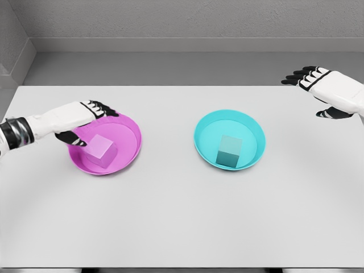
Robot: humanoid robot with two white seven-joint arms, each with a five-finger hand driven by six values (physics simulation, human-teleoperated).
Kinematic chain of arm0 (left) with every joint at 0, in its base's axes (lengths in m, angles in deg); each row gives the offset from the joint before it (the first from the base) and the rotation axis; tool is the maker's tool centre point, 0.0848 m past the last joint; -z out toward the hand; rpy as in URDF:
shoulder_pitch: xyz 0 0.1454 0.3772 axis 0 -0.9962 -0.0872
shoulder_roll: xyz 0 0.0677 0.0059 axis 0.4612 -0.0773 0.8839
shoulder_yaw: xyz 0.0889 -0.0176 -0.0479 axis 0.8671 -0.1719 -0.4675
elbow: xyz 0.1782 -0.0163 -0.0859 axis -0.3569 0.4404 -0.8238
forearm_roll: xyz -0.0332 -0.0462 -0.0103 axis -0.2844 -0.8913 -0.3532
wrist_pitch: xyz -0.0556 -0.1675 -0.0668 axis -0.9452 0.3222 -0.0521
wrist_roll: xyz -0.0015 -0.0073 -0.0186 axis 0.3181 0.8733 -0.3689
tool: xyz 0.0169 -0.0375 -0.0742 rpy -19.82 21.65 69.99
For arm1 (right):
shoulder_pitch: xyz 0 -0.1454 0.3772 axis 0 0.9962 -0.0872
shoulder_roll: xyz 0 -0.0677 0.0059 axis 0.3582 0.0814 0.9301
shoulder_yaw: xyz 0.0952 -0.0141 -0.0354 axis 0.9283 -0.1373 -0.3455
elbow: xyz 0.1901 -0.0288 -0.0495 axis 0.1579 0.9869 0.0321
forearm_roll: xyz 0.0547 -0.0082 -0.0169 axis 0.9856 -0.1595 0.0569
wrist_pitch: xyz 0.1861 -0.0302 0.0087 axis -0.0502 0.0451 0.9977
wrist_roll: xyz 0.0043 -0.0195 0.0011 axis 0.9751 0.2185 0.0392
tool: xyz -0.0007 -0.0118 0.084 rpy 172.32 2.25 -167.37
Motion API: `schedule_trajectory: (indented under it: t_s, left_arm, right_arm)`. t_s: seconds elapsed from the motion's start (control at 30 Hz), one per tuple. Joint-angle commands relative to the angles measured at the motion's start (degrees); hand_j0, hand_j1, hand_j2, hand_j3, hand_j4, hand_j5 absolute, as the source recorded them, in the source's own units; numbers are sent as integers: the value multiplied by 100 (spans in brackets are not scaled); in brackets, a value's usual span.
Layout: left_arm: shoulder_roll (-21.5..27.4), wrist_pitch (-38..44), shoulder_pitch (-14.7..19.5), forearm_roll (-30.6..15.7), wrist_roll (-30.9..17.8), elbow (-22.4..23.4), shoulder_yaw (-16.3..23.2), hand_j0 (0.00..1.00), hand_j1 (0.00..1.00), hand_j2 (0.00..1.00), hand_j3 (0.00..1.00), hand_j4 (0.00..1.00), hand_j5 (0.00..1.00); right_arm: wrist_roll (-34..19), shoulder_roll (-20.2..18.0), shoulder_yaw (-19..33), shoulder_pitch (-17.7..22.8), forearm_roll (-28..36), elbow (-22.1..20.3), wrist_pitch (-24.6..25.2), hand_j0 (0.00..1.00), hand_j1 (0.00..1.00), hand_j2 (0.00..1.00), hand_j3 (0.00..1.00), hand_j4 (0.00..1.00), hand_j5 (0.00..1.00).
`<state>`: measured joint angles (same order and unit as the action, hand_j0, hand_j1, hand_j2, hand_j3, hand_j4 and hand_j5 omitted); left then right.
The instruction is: Place the blocks in the corresponding plates according to their colors
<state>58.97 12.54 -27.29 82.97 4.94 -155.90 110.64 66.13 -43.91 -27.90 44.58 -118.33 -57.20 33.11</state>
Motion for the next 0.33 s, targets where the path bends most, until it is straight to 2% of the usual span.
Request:
schedule_trajectory:
  t_s: [0.0, 0.07, 0.13, 0.2, 0.3]
  left_arm:
    - [240, 6, 0, -115, 7, -65, -200, 100, 100, 100, 100, 100, 100]
    - [398, 6, -9, -133, 7, -65, -279, 100, 100, 100, 100, 100, 100]
    - [706, 6, -61, -361, -2, -12, -385, 100, 100, 100, 100, 100, 100]
    - [969, 6, -316, -432, -2, 5, -639, 100, 100, 100, 100, 100, 100]
    - [1075, 6, -580, -432, -2, 14, -938, 100, 100, 100, 100, 100, 100]
  right_arm:
    - [2, -7, 2, 0, 27, 0, 7, 100, 100, 100, 100, 100, 100]
    - [2, -7, 2, 0, 27, 0, 7, 100, 100, 100, 100, 100, 100]
    - [2, -7, 11, 0, 27, 0, 7, 100, 100, 100, 100, 100, 100]
    - [2, -7, 11, 9, 27, 0, 7, 100, 100, 100, 100, 100, 100]
    - [2, -7, 11, 18, 27, 9, 7, 100, 100, 100, 100, 100, 100]
